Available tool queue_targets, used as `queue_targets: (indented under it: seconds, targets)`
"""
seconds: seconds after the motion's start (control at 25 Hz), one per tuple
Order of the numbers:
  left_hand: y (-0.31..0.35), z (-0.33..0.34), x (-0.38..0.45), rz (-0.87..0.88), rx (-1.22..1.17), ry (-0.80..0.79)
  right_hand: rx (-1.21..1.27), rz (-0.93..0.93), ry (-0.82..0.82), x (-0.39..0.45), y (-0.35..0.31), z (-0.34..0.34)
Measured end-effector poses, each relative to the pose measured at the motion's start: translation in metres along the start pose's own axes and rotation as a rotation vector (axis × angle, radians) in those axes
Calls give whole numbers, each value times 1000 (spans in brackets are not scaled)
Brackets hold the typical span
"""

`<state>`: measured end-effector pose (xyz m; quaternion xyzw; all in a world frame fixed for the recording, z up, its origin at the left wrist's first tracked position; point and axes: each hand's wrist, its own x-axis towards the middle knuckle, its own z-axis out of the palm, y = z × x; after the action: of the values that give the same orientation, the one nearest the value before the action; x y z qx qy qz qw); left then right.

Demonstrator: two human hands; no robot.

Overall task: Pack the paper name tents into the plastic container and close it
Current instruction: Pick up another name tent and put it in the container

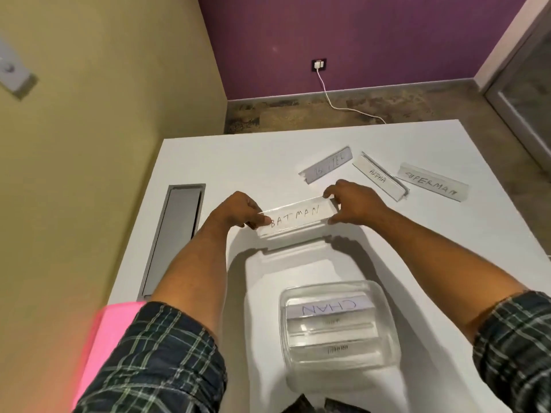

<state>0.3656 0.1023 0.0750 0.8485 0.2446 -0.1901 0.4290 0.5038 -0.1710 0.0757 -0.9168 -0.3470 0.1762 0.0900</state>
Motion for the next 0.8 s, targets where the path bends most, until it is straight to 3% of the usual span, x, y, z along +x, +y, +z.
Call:
queue_targets:
  seconds: [0.24, 0.56, 0.8]
  targets:
    - [34, 47, -57, -86, 199, -298, -32, -132, 12, -84, 35, -2]
    - [32, 100, -97, -123, 374, -464, 202, -174, -115, -148, 55, 39]
    - [38, 133, -103, -78, 529, -488, 175, -232, -154, -176, 50, 73]
